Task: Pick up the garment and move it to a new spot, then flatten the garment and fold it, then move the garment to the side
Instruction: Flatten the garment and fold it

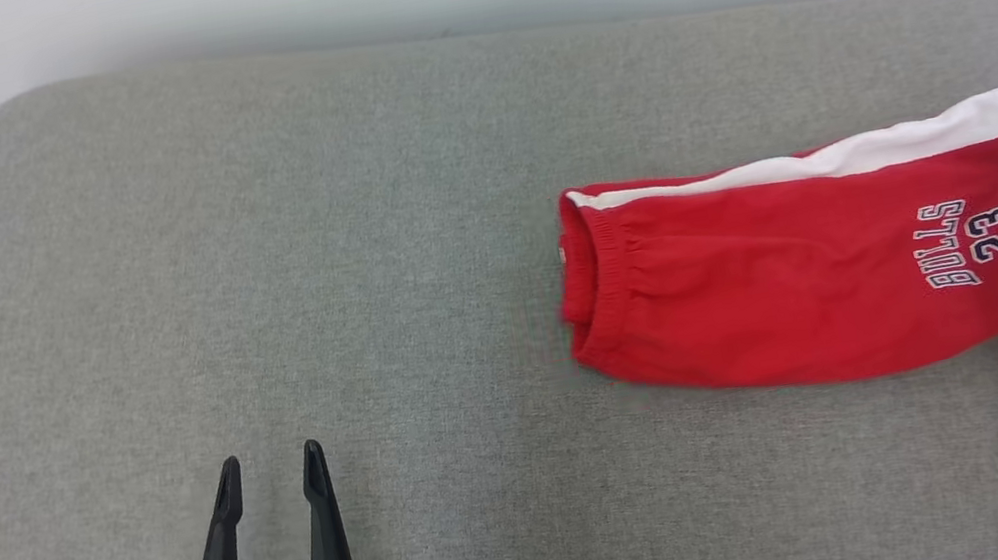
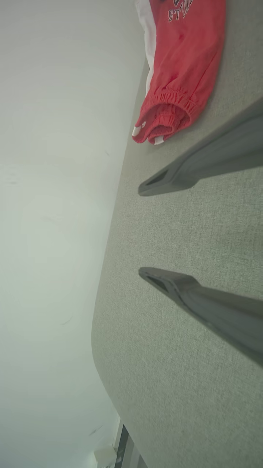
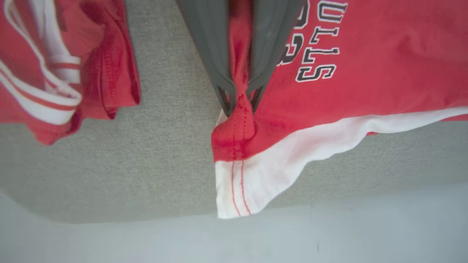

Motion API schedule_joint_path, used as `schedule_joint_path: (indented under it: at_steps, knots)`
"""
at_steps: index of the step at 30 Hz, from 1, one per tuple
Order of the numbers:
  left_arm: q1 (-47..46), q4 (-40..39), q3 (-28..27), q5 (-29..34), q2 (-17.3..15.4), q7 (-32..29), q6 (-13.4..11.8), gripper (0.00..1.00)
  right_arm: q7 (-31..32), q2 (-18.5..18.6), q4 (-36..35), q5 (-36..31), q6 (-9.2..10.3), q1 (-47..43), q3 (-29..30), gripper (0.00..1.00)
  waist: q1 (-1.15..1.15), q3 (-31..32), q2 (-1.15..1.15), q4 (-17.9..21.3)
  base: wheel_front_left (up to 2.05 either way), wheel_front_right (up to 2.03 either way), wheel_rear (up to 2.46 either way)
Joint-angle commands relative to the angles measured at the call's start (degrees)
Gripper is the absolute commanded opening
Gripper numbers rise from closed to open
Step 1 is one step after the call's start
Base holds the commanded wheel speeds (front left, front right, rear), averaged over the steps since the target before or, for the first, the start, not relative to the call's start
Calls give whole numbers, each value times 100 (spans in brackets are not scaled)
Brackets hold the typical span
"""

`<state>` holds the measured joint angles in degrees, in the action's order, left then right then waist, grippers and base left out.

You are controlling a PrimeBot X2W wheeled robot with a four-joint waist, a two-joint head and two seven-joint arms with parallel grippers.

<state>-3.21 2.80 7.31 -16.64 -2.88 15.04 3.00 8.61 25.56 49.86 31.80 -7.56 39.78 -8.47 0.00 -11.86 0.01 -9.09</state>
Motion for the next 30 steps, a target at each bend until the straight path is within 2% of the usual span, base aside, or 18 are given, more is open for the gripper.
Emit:
schedule_joint_path:
  at_steps: [1,4,9,13,14,19,24,30]
  knots:
    - [122,29,-5,-4,-2,16,-8,100,20,74,-106,-193,15,-100,113,0,0,150,-1,113,0,0,0]
    - [146,52,9,-31,-1,16,0,100,137,19,-379,-446,15,-184,286,0,0,218,-1,131,0,0,0]
    - [207,101,47,-72,-1,16,17,100,513,-321,-1176,-785,15,-351,335,0,0,317,-1,110,0,0,0]
    - [221,122,56,-108,-2,16,27,100,820,-586,-1738,-944,14,-502,226,0,0,377,-1,58,0,0,0]
    - [217,122,48,-121,-2,16,34,100,1039,-788,-2075,-995,15,-575,108,0,0,403,-1,28,0,0,0]
    - [241,105,74,-148,-1,16,24,100,1456,-1084,-2501,-1119,15,-614,-202,0,0,416,-1,-54,0,0,0]
    - [221,84,155,-193,-1,16,13,100,1798,-1416,-2427,-1241,15,-355,-536,0,0,359,-1,-213,0,0,0]
    - [148,112,276,-263,-1,16,5,100,1930,-1724,-1831,-1301,15,65,-797,0,0,250,-1,-452,0,0,0]
